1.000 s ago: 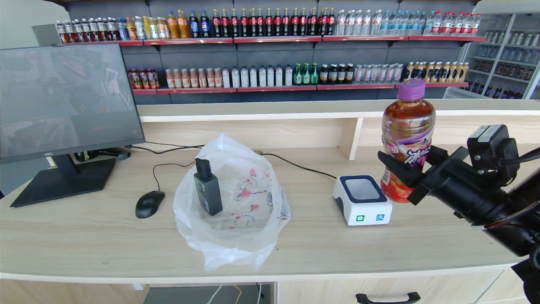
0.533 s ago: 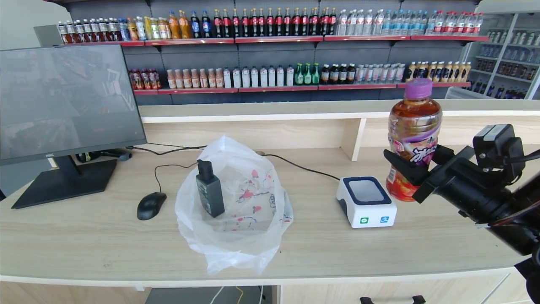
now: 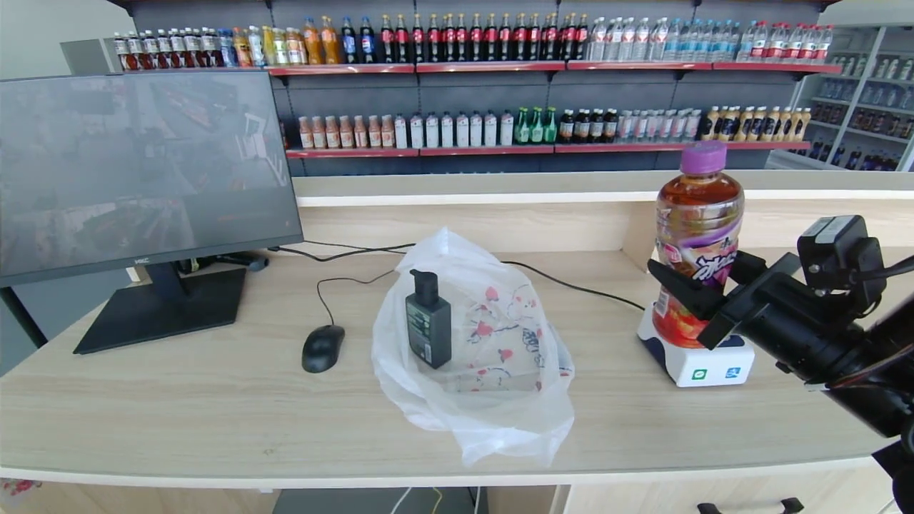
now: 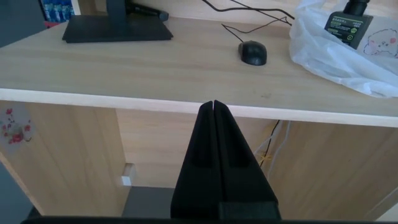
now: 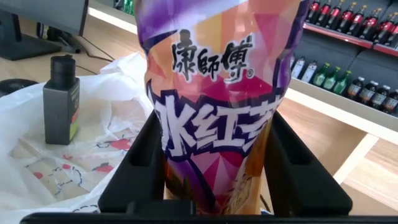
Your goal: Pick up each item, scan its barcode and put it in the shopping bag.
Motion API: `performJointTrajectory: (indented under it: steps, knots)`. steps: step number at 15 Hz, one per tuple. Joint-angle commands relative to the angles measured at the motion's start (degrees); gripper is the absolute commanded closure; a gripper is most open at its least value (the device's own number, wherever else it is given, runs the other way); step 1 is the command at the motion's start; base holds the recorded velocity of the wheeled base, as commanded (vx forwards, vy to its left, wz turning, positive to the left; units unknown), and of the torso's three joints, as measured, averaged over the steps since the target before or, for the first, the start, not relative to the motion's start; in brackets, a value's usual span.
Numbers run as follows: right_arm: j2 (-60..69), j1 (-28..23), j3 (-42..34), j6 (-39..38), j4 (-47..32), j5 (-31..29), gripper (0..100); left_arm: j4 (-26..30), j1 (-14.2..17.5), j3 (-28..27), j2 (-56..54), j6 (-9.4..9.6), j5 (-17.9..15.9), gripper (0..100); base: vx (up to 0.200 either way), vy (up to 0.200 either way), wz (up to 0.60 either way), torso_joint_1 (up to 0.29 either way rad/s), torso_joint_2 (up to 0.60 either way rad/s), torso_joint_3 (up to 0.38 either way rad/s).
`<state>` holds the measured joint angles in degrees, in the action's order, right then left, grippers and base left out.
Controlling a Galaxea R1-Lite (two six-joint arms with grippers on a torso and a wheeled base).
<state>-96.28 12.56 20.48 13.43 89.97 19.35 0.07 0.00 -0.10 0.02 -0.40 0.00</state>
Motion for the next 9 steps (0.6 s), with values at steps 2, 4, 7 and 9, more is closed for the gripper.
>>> performJointTrajectory:
  steps: [2, 4, 7, 9]
  knots:
    - [0.8, 0.0, -1.0, 0.0, 0.0, 0.0, 100, -0.1, 0.0, 0.0, 0.0, 0.14, 0.0, 100, 0.000, 0.000, 0.00, 0.000, 0.00, 0.000]
    - [1.2, 0.0, -0.4, -0.3, 0.0, 0.0, 100, 0.0, 0.0, 0.0, 0.0, 0.05, 0.0, 100, 0.000, 0.000, 0.30, 0.001, 0.00, 0.001]
    - [1.4, 0.0, -0.8, -0.3, 0.0, 0.0, 100, 0.0, 0.0, 0.0, 0.0, 0.05, 0.0, 100, 0.000, 0.000, 0.60, 0.004, 0.00, 0.001]
    - [1.6, 0.1, -0.1, -0.4, 0.0, 0.0, 100, 0.0, 0.0, 0.0, 0.0, -0.04, 0.0, 100, 0.000, 0.000, 0.00, 0.000, 0.00, 0.000]
